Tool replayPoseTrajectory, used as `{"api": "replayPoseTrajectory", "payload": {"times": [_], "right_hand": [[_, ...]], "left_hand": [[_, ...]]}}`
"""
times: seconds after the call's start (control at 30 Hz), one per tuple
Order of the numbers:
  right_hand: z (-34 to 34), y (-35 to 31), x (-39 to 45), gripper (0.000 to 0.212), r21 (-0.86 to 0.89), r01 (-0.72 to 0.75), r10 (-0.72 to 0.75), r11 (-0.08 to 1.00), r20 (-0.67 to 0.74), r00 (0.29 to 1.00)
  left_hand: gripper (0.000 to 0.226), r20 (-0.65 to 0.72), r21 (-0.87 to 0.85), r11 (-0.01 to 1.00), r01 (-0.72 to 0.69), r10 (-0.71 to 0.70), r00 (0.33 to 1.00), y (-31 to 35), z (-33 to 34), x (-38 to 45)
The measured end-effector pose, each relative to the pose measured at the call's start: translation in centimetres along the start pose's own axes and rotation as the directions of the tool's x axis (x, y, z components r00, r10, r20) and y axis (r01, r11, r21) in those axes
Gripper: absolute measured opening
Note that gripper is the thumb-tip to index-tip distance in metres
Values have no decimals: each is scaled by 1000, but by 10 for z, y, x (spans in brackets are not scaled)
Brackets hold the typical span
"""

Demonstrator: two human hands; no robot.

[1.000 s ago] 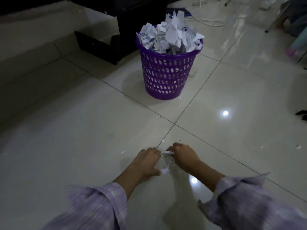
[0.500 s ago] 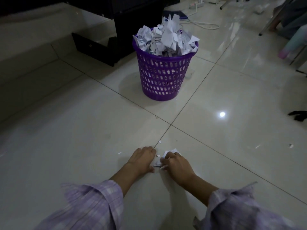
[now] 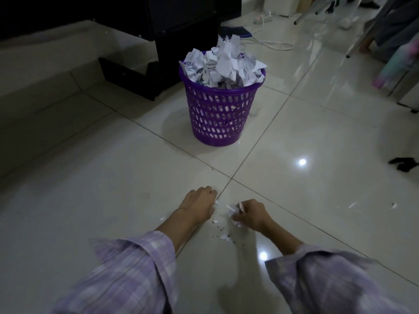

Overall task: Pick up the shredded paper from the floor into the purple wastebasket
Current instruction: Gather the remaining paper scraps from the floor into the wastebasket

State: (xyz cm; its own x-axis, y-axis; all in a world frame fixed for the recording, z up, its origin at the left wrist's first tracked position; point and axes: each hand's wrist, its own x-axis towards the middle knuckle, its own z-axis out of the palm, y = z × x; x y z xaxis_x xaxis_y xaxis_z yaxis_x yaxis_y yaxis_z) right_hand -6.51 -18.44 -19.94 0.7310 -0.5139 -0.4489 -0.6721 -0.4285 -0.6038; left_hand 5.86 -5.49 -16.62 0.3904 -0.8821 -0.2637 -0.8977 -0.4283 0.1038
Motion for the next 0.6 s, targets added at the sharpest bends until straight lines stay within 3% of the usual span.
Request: {"api": "replayPoseTrajectory", "payload": {"times": [0.1, 0.17, 0.27, 0.37, 0.6], "right_hand": [[-25, -8, -1, 21, 338, -64, 42, 939, 72, 997], [-42, -22, 0, 24, 461, -75, 30, 884, 104, 994], [-76, -57, 6, 12, 482, -98, 65, 871, 85, 994], [-114, -96, 15, 11, 514, 2, -2, 858, -1, 1000], [-194, -190, 54, 19, 473, 255, -71, 843, -372, 925]], "left_hand": [[35, -61, 6, 1000, -5, 5, 998, -2, -22, 10], [35, -105, 12, 1000, -6, 8, 994, -5, -38, 18], [33, -212, 12, 1000, 1, 2, 977, -11, -75, 33], [32, -313, -29, 1000, 1, -10, 950, -18, -117, 47], [27, -497, -21, 998, 63, -65, 865, -49, -207, 77]]}}
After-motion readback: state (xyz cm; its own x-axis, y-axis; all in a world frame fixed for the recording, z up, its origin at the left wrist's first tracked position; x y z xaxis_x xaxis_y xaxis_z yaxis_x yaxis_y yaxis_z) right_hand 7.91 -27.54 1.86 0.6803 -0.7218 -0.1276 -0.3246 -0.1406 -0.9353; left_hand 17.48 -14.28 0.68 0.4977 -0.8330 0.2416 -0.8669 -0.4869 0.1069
